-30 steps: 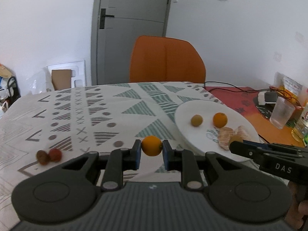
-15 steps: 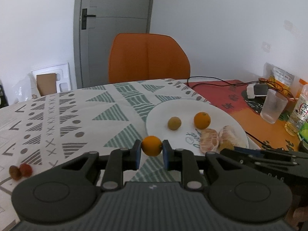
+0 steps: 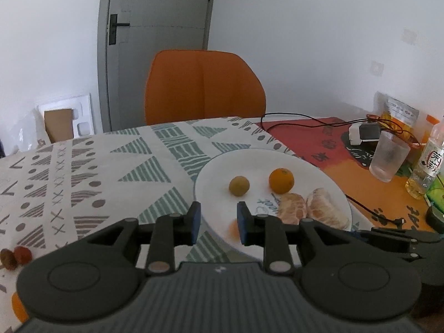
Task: Organize fruits
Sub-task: 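Carry the orange and apricot to the white plate while both tools open to release them, then move both open tools back from the plate to the fruit pile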
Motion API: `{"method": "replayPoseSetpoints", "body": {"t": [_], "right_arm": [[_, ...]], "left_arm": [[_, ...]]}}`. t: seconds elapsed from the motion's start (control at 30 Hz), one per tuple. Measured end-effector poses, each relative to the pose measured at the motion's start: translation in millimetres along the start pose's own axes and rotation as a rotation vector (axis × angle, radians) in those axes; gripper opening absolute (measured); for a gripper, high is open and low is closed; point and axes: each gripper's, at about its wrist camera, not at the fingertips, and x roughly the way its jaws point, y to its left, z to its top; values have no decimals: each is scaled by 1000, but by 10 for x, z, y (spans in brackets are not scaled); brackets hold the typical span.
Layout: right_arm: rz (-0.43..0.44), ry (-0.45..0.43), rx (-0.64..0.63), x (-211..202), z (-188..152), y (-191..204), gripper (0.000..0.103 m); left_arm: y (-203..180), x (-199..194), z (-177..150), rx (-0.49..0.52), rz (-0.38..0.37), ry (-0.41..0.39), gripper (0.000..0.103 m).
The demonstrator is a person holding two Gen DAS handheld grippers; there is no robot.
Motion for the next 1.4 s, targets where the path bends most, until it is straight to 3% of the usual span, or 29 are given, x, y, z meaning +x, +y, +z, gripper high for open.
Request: {"method": "replayPoseSetpoints", "body": {"t": [0.2, 0.4, 0.57, 0.8, 1.07, 1.23, 1.4], "right_arm": [[12, 10, -9, 64, -11, 80, 22], [20, 0, -23, 60, 5, 168, 32], [33, 21, -26, 89, -2, 239, 32], [62, 30, -50, 109, -24, 421, 33], [75, 16, -83, 127, -22, 620, 47], [91, -2, -102, 138, -35, 760, 67], [123, 3, -121, 180, -46, 907, 74]], "left_arm": [[180, -89, -51, -23, 41, 10, 27], [375, -219, -94, -52, 87, 0, 38], [531, -336, -155, -75, 131, -12, 52], [719, -507, -227, -100, 175, -20, 58], [952, -701, -323, -127, 221, -40, 66], [1073, -810, -387, -137, 245, -64, 77], [1211, -906, -442, -157, 277, -79, 81]]}}
